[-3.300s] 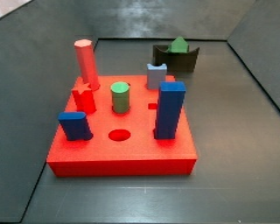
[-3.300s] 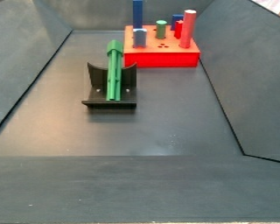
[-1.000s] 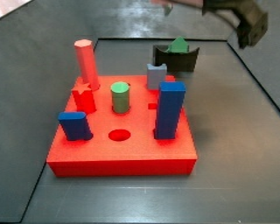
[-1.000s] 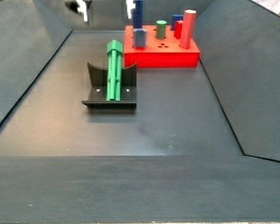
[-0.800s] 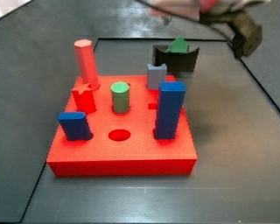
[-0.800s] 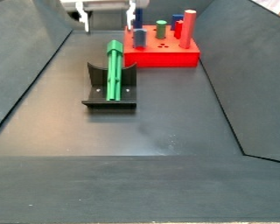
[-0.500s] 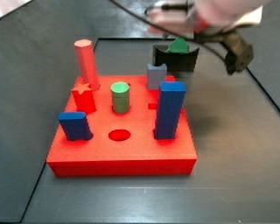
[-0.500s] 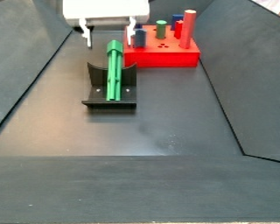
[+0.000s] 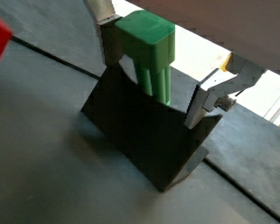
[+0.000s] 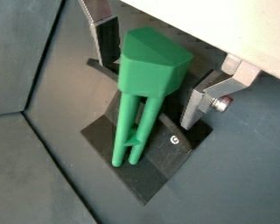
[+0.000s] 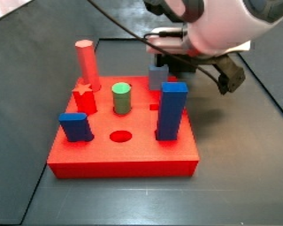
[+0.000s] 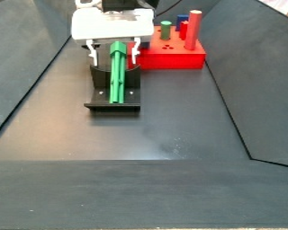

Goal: Pick up the 3 prong object. Move up. Place the 3 prong object on the fixture. Regrasp the 3 prong object. Move to above the board. Insert the 3 prong object.
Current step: Regrasp the 3 prong object, then move to above the board.

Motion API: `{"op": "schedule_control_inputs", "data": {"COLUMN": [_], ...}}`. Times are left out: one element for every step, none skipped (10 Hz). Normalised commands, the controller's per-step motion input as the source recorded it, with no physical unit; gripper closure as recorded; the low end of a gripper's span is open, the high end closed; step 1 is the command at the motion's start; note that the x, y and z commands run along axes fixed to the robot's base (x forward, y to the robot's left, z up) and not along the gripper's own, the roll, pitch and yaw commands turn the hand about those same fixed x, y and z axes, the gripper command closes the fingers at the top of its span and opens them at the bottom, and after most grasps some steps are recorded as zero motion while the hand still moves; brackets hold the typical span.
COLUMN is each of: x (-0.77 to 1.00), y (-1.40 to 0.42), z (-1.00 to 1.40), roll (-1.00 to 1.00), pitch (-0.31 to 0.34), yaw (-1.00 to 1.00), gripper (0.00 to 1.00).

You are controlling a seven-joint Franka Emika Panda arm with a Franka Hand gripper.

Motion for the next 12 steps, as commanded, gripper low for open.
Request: {"op": "schedule_control_inputs", "data": {"x": [0.00,0.16,0.16,0.15,0.15,0.15,0.15,0.15,0.14,0.14,0.13,0.13], "y": [0.00,-0.06,-0.06,-0.06,-0.06,-0.06,-0.06,-0.06,-0.06,-0.06,-0.06,-0.06], "z": [0.00,1.00,1.00,1.00,1.00,1.00,1.00,1.00,1.00,1.00,1.00,1.00], "roll": [0.00,0.16,0.16,0.12,0.07,0.05,0.01,0.00,-0.02,-0.03,-0.03,-0.03], "pitch": [0.000,0.128,0.128,0.144,0.155,0.158,0.158,0.152,0.137,0.122,0.108,0.101], "yaw": [0.00,0.00,0.00,0.02,0.05,0.07,0.10,0.11,0.13,0.14,0.14,0.14], "gripper": [1.00,1.00,1.00,1.00,1.00,1.00,1.00,1.00,1.00,1.00,1.00,1.00]}}
